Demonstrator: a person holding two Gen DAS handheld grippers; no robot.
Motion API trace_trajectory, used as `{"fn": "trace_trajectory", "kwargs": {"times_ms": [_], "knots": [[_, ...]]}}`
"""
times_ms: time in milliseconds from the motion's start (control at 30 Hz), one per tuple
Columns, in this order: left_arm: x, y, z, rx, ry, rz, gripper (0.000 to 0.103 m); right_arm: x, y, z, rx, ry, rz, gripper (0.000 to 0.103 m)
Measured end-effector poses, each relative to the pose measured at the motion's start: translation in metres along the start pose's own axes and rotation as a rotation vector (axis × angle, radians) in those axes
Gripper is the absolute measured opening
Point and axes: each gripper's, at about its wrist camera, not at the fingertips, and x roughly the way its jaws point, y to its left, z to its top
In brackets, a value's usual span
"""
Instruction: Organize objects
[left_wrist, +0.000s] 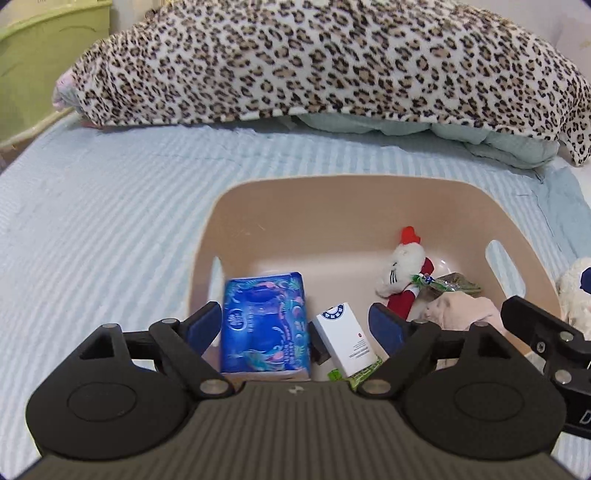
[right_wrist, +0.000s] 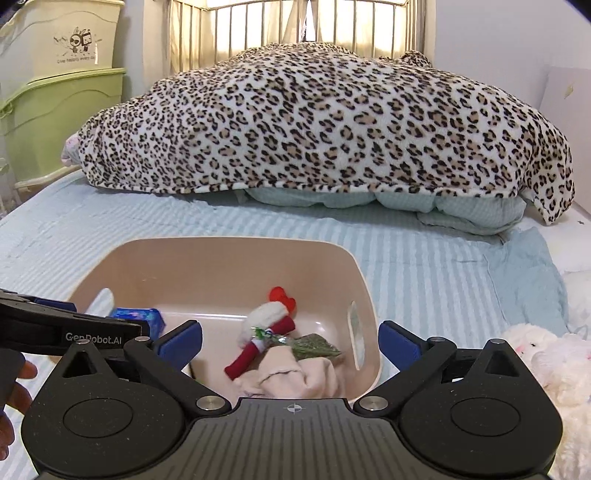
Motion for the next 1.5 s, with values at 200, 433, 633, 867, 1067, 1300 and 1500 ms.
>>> {"fn": "trace_trajectory", "kwargs": {"times_ms": [200, 433, 633, 867, 1067, 1300, 1500], "knots": [[-0.037, 0.001, -0.01, 0.016, -0.031, -0.001, 0.087, -0.031, 0.0, 0.001, 0.019, -0.008, -0.007, 0.103], [-0.091, 0.0, -0.03, 0.036, -0.069, -0.026, 0.087, -0.086, -0.004, -0.005, 0.008, -0.051, -0.027, 0.103], [-0.136, 0.001, -0.048, 0.026, -0.102, -0.059, 0.087, -0.13, -0.006, -0.017, 0.023, -0.065, -0.03, 0.103], [-0.18, -0.001, -0.072, 0.045, -0.114, -0.073, 0.087, -0.17, -0.005, -0.037, 0.043, -0.064, -0.027, 0.103], [-0.212, -0.002, -0.093, 0.076, -0.141, -0.075, 0.087, -0.194, -0.005, -0.056, 0.075, -0.051, -0.008, 0.103], [-0.235, 0.006, -0.119, 0.072, -0.151, -0.108, 0.088, -0.212, 0.002, -0.077, 0.075, -0.047, 0.002, 0.103], [-0.247, 0.013, -0.14, 0.076, -0.16, -0.11, 0.088, -0.224, 0.013, -0.094, 0.066, -0.057, 0.003, 0.103]]}}
